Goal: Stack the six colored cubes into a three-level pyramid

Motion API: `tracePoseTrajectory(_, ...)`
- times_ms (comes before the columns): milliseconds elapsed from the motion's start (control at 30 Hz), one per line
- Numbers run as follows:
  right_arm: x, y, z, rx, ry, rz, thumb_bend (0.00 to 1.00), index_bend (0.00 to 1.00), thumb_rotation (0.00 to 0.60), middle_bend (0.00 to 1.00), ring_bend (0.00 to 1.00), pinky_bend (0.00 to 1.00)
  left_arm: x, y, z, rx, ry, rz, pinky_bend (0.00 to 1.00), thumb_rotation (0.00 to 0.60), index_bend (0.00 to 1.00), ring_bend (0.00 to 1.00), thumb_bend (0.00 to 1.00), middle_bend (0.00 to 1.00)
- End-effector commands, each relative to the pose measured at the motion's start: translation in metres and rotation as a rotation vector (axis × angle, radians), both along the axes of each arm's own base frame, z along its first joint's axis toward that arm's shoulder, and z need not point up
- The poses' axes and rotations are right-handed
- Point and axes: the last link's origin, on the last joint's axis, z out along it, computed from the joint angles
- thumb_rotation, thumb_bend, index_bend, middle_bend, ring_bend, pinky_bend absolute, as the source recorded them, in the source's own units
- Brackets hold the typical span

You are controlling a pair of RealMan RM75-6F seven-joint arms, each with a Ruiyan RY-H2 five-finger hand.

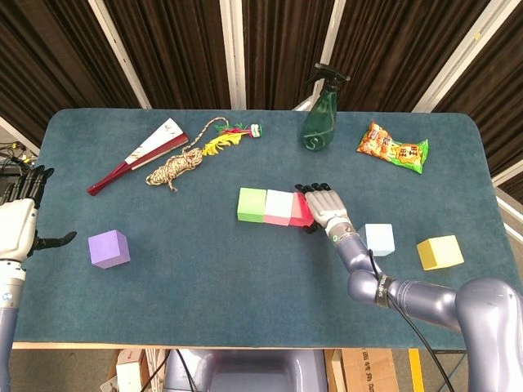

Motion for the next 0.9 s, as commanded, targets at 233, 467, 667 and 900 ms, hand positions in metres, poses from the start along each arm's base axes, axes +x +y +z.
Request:
tracePoseTrajectory(233, 0.0, 0.003, 0.001, 0.004, -0.004, -0.006, 0.3, 0.0, 0.6, 0.0, 0.0, 0.0, 0.0, 0.0, 0.001, 0.001, -0.002, -0.001, 0.08, 0.6, 0.0, 0.01, 0.13, 0.0)
tracePoseTrajectory(467, 0.0, 0.012, 0.016, -0.042, -0.02, -0.003, 0.3, 0.0, 0.6, 0.0, 0.0, 0.0, 0.001, -0.001, 0.002, 0.002, -0.008, -0.006, 0.08, 0.6, 0.0, 0.01, 0.13, 0.0)
tracePoseTrajectory(667, -0.009, 0.025, 0.031, -0.095, -0.002, 0.009, 0.3, 0.0, 0.6, 0.0, 0.0, 0.0, 0.004, -0.003, 0.003, 0.002, -0.016, -0.015, 0.08, 0.6, 0.0, 0.01, 0.13, 0.0)
tracePoseTrajectory(900, -0.022, 0.042, 0.043, -0.096, 0.007, -0.013, 0.3, 0.0, 0.6, 0.0, 0.0, 0.0, 0.007, -0.005, 0.003, -0.004, -0.021, -0.03, 0.08, 0.6, 0.0, 0.01, 0.13, 0.0)
